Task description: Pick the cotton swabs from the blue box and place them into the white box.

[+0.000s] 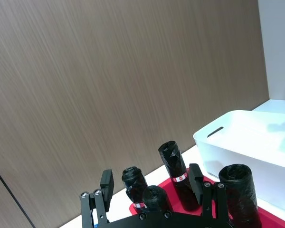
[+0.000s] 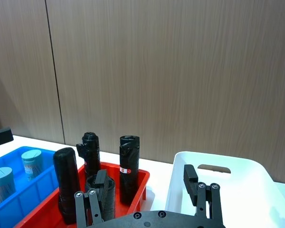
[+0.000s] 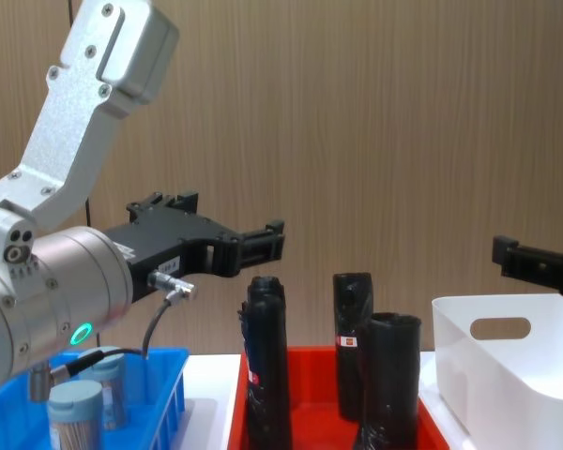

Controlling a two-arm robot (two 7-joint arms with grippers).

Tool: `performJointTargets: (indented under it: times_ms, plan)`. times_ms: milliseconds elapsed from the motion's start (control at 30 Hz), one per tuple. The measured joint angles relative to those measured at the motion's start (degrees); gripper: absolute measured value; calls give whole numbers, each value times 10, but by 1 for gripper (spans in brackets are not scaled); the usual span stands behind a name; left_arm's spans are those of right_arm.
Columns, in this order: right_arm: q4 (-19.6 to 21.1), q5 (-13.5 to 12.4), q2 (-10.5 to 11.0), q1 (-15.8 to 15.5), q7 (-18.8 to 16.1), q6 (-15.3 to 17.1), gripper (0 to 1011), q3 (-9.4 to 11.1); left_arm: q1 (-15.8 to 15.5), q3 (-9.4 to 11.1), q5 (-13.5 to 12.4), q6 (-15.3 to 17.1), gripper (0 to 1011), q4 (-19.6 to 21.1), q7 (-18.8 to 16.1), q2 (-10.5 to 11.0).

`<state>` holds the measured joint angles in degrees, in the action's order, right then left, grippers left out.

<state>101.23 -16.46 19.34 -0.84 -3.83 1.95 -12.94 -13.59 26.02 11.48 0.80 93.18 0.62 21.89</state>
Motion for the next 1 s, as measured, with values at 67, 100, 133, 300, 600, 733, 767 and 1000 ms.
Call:
performJointTargets:
  times_ms: [67, 100, 133, 300, 600, 733, 767, 1000]
  plan:
    - [0, 0, 0, 0, 0, 0, 1002, 0, 0, 0, 0, 0, 1004, 0, 0, 0]
    - [0, 0, 0, 0, 0, 0, 1002, 0, 0, 0, 0, 0, 1004, 0, 0, 0]
    - [0, 0, 0, 0, 0, 0, 1002, 0, 0, 0, 0, 0, 1004, 0, 0, 0]
    - [0, 0, 0, 0, 0, 0, 1002, 0, 0, 0, 0, 0, 1004, 0, 0, 0]
    - [0, 0, 0, 0, 0, 0, 1002, 0, 0, 0, 0, 0, 1004, 0, 0, 0]
    - [0, 0, 0, 0, 0, 0, 1002, 0, 0, 0, 0, 0, 1004, 0, 0, 0]
    - [0, 0, 0, 0, 0, 0, 1002, 0, 0, 0, 0, 0, 1004, 0, 0, 0]
    - [0, 0, 0, 0, 0, 0, 1002, 0, -1, -1, 0, 2, 1004, -1, 1, 0]
